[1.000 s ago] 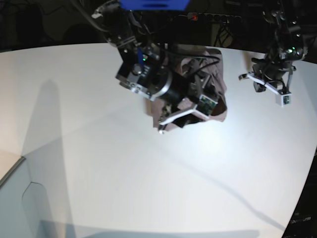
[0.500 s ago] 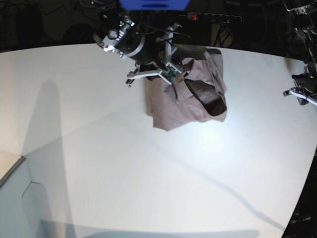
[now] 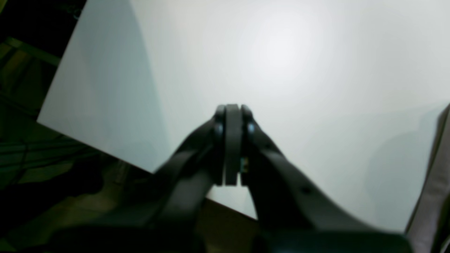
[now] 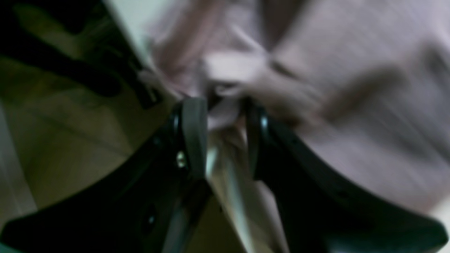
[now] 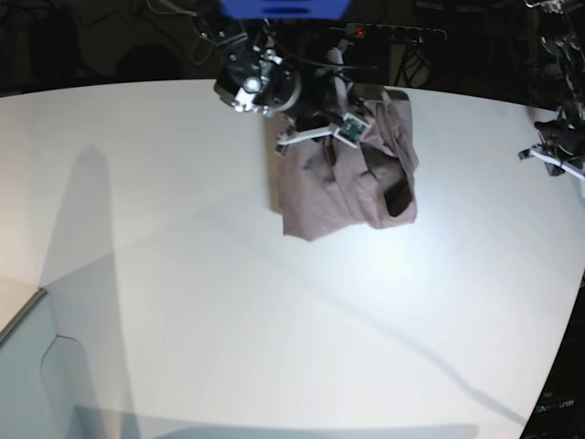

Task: Layout the t-shirt on the table in an organized manner, then fold the t-shirt properly
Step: 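Lower the folded end onto the stack and open the right gripper, then grasp the bundle edge with the left gripper and tuck it under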

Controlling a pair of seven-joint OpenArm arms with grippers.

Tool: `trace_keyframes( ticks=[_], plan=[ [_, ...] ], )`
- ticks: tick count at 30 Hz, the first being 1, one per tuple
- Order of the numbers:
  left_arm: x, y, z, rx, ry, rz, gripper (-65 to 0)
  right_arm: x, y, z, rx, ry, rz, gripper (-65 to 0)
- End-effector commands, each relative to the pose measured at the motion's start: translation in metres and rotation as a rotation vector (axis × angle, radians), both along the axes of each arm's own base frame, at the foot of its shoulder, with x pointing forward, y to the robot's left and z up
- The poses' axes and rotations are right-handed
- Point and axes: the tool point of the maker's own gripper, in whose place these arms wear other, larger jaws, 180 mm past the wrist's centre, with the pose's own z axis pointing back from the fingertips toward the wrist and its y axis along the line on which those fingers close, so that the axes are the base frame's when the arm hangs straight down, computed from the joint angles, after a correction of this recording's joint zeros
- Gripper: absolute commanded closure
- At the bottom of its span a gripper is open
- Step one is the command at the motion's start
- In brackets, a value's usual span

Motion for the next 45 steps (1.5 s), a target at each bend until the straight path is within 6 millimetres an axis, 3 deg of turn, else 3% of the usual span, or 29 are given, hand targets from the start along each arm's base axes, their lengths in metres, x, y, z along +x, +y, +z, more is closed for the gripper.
trace_keyframes(
  ticks=[1,5,12,18,20,25,28,32,35,38,41,45],
  plan=[
    [0.006,0.007,0.014,0.032,-0.038,-0.010,0.0,0.005,0.018,0.018,0.066,-0.036,0.022,-17.2],
    [0.000,0.006,0.010,0.030,-0.023,-0.009,0.0,-0.005,0.045,0.031,0.095,-0.072,0.119,-17.2],
    [0.003,-0.001,0.020,0.040,-0.049,-0.027,0.0,-0.012,0.056,0.018,0.068,-0.051,0.191,-17.2],
    [0.010,-0.016,0.029,0.027,-0.089,-0.041,-0.4,0.018,0.040,0.054,0.107,-0.150,0.094,-17.2],
    [0.011,-0.030,0.025,-0.012,-0.077,-0.040,-3.7,0.021,0.038,0.070,0.132,-0.186,0.070,-17.2],
    [0.031,-0.073,0.055,-0.082,-0.127,-0.064,-12.2,0.028,0.032,0.101,0.174,-0.258,0.033,-17.1],
    [0.040,-0.113,0.074,-0.172,-0.176,-0.068,-12.9,0.040,0.011,0.102,0.155,-0.271,-0.032,-17.1],
    [0.052,-0.168,0.065,-0.314,-0.128,-0.133,-13.0,0.063,-0.032,0.092,0.096,-0.276,-0.151,-17.2],
    [0.060,-0.194,0.055,-0.348,-0.115,-0.197,-13.0,0.074,-0.065,0.083,0.042,-0.278,-0.220,-17.2],
    [0.067,-0.207,0.045,-0.364,-0.121,-0.217,-13.0,0.082,-0.090,0.077,0.000,-0.282,-0.266,-17.2],
    [0.068,-0.207,0.037,-0.370,-0.099,-0.220,-14.1,0.085,-0.101,0.075,-0.017,-0.283,-0.286,-17.2],
    [0.066,-0.208,0.030,-0.381,-0.079,-0.215,-30.0,0.087,-0.112,0.071,-0.032,-0.277,-0.316,-17.2]
  ],
)
